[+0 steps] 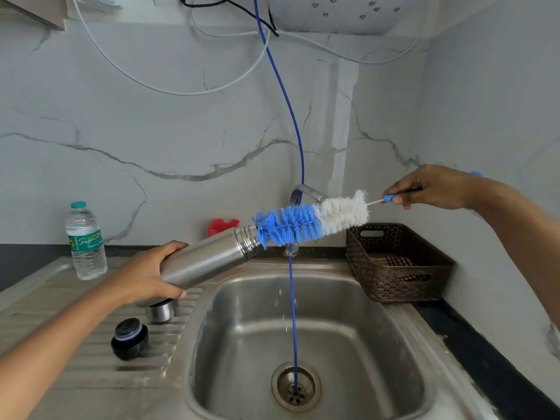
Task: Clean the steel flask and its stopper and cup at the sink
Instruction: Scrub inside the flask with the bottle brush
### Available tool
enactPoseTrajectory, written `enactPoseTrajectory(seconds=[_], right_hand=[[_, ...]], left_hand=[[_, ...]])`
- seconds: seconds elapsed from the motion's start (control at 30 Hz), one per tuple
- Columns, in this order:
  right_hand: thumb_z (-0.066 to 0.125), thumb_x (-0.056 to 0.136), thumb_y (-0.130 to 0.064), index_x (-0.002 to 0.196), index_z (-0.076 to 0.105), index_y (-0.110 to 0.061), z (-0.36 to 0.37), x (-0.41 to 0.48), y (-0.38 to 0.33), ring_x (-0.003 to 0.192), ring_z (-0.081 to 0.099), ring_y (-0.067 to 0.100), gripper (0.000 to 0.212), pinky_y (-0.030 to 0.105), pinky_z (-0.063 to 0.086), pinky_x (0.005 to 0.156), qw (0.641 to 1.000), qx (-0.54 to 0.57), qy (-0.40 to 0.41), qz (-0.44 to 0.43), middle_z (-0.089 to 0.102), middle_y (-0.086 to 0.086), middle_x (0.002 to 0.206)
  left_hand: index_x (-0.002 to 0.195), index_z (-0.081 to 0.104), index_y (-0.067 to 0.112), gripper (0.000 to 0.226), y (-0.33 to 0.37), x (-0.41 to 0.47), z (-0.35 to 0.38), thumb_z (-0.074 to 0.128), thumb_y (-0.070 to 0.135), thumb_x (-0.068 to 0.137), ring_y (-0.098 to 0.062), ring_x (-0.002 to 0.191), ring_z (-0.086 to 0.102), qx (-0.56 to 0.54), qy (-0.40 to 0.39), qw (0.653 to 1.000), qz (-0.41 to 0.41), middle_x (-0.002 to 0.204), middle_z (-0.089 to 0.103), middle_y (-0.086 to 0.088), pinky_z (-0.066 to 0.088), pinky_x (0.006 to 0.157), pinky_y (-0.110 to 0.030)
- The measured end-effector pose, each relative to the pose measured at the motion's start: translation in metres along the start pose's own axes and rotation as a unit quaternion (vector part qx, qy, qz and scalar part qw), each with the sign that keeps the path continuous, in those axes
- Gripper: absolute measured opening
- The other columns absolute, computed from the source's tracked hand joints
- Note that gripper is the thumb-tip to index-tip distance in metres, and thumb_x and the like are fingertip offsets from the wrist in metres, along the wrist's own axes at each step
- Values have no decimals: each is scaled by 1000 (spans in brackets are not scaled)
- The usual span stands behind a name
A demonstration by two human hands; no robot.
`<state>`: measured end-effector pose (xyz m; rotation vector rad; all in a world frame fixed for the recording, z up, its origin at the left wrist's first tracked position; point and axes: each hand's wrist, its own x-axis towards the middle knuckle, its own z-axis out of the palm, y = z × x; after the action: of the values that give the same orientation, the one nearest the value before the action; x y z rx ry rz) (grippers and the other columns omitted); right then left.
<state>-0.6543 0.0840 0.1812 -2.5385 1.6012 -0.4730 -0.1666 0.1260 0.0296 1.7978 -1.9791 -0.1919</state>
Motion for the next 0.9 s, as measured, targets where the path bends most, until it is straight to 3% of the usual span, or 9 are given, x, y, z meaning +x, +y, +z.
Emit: enactPoseTrajectory(seconds=[0.1, 0.17, 0.27, 0.37, 0.47, 0.6, 0.7, 0.77, 0.9], right_hand=[[62, 89, -20, 110, 66, -32, 3, 0, 4, 82, 61, 0, 25, 9, 38, 78, 1000, -20, 8, -7, 71, -4, 85], [65, 87, -17, 114, 68, -26, 8, 1, 11, 79, 61, -9, 28, 9, 39, 78, 999, -27, 20, -15, 68, -17, 88], [69, 84, -14, 117, 66, -22, 16, 0, 20, 80, 55, -19, 35, 3, 38, 75, 992, -56, 79, -75, 59, -30, 86], [68, 83, -32, 112, 68, -33, 24, -1, 25, 78, 52, -5, 28, 20, 33, 78, 974, -110, 127, -154, 59, -29, 78], [64, 80, -34, 106, 72, -32, 30, 1, 29, 76, 49, -5, 27, 23, 30, 76, 963, -128, 151, -180, 58, -25, 74], [67, 81, -33, 107, 73, -28, 39, 5, 29, 67, 52, -4, 27, 28, 35, 70, 968, -112, 139, -176, 58, -29, 72], [64, 81, -36, 108, 72, -27, 46, 7, 29, 65, 59, 1, 30, 20, 41, 70, 976, -90, 113, -160, 64, -28, 79], [67, 82, -32, 107, 73, -25, 51, 9, 29, 67, 61, 0, 27, 14, 40, 68, 982, -74, 101, -140, 62, -31, 82], [70, 84, -23, 109, 72, -23, 57, 14, 23, 70, 61, 1, 25, 16, 40, 68, 985, -59, 102, -125, 71, -12, 90]], left_hand=[[109, 43, 62, 80, 2, 0, 0, 74, 55, 35, -9, 93, 58, -26, -22, 999, 13, 106, 61, 14, 47, 82, -28], [104, 38, 73, 80, 2, 0, -1, 72, 58, 33, -3, 95, 57, -37, -39, 998, 20, 108, 59, 21, 47, 85, -27], [108, 40, 60, 83, -2, 2, -3, 76, 58, 34, -2, 100, 56, -37, -92, 995, 9, 115, 58, 17, 46, 88, -25], [107, 37, 58, 84, -2, 2, -6, 76, 57, 34, -1, 103, 55, -26, -148, 988, 16, 116, 56, 19, 45, 89, -20], [106, 41, 58, 80, 2, 4, -6, 78, 53, 35, 1, 104, 56, -24, -172, 984, 27, 115, 56, 25, 46, 88, -17], [107, 45, 53, 75, 2, 5, 2, 87, 40, 48, 9, 97, 56, -24, -171, 985, 30, 114, 59, 20, 44, 80, -10], [105, 40, 51, 73, 1, 6, 8, 88, 19, 61, 19, 92, 51, -30, -156, 987, 36, 109, 53, 25, 38, 72, -1], [105, 36, 51, 75, -1, 7, 11, 88, 16, 63, 14, 92, 51, -28, -156, 987, 40, 109, 50, 27, 36, 70, 1], [103, 39, 50, 75, -4, 7, 11, 88, 11, 62, 5, 96, 54, -51, -146, 987, 42, 111, 55, 20, 39, 71, -1]])
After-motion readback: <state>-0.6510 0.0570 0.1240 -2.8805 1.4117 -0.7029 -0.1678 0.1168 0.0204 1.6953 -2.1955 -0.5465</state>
